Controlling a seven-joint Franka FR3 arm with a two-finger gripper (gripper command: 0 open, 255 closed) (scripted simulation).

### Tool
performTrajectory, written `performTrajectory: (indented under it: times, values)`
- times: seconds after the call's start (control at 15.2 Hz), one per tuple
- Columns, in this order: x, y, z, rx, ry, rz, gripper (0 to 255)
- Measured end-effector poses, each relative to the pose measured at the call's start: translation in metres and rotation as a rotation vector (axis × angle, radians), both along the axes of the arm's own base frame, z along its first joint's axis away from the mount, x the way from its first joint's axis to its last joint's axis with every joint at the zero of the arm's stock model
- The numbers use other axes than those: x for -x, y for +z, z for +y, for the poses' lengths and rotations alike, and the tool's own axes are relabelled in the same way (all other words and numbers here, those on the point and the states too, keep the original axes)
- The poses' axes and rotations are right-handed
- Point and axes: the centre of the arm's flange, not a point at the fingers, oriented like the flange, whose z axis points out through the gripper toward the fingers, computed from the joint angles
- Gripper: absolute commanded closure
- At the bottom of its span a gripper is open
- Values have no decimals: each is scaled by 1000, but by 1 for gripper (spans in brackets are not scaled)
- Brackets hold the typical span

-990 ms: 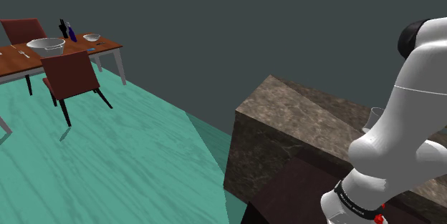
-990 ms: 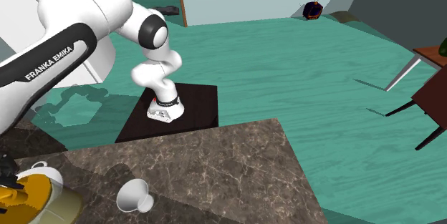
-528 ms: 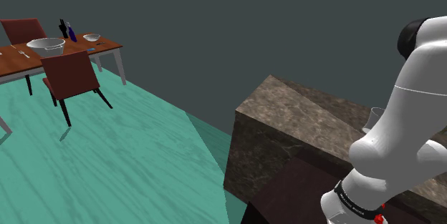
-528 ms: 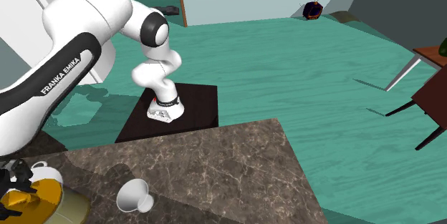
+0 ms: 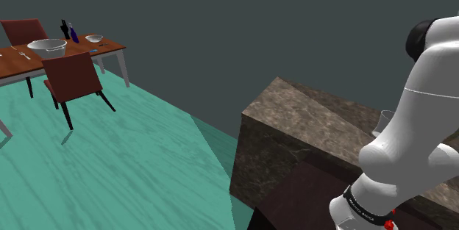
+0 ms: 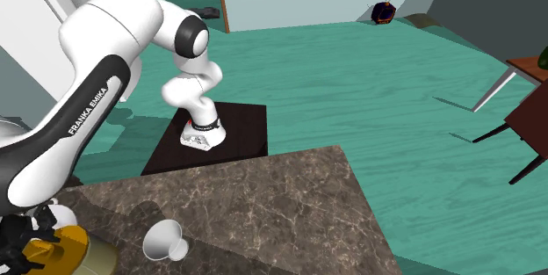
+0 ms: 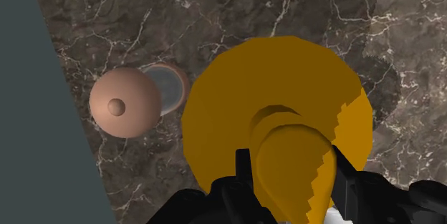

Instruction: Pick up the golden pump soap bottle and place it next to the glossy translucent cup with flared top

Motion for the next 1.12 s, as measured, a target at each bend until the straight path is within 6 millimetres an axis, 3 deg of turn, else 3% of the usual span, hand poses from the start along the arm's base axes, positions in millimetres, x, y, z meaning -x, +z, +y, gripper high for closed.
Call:
performTrajectory:
  times: [1.12]
  values:
    - [1,-87,-2,0,0,0,255]
